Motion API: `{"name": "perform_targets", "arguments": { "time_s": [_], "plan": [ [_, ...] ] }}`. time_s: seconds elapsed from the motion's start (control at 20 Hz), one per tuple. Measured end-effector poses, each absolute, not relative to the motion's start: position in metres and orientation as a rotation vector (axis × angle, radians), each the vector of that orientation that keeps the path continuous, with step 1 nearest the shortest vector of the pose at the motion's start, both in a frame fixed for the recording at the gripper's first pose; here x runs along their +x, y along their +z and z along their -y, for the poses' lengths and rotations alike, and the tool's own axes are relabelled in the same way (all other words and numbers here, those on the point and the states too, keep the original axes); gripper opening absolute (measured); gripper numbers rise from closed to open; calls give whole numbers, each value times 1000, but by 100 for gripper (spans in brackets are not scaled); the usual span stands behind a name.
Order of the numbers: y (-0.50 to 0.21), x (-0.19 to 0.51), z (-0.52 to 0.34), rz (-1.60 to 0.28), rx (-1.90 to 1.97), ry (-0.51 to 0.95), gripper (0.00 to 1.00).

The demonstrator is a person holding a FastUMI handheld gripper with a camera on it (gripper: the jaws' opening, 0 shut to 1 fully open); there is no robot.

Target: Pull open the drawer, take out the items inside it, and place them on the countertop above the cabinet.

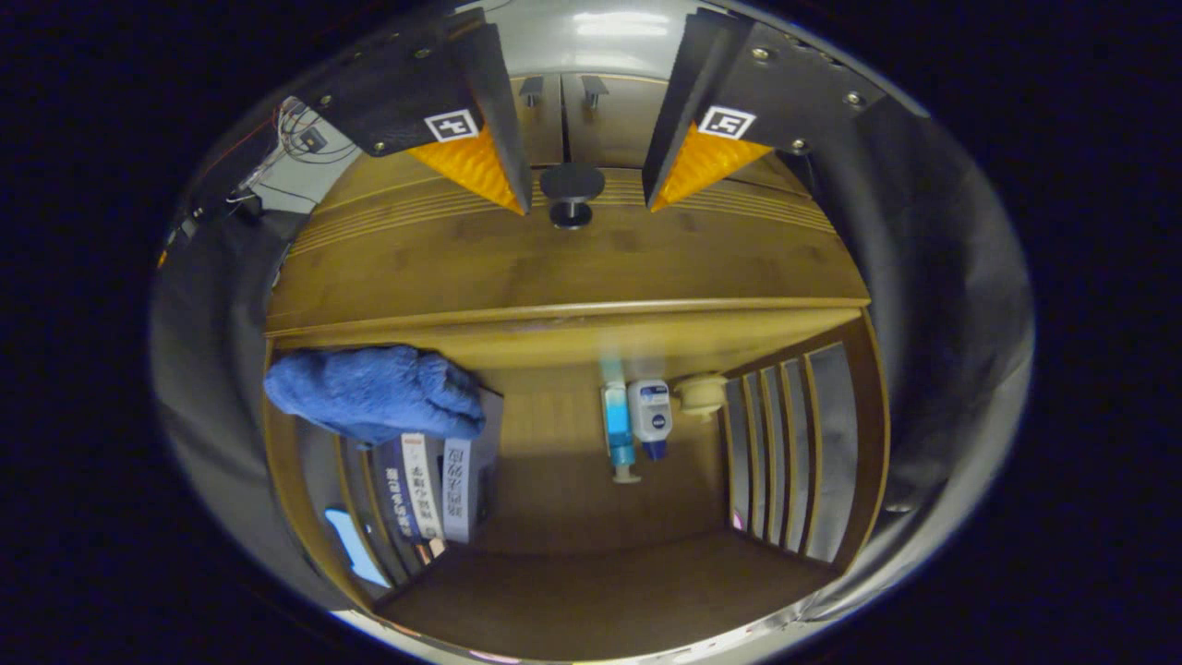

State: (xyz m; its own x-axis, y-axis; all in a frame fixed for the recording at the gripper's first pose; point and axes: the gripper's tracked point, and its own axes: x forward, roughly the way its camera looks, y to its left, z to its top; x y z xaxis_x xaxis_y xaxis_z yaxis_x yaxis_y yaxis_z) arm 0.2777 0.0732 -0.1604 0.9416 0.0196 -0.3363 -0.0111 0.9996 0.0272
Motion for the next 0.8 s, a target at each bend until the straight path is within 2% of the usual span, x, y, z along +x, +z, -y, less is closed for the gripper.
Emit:
{"name": "perform_targets", "arguments": {
  "time_s": [0.05,0.35,0.4,0.8],
  "plan": [
    [-172,287,-68,-372,21,-8,72],
    [-171,290,-71,-372,6,-6,35],
    [-174,293,-70,-385,-1,-10,26],
    [-171,216,-71,-441,-13,-76,26]
  ]
}}
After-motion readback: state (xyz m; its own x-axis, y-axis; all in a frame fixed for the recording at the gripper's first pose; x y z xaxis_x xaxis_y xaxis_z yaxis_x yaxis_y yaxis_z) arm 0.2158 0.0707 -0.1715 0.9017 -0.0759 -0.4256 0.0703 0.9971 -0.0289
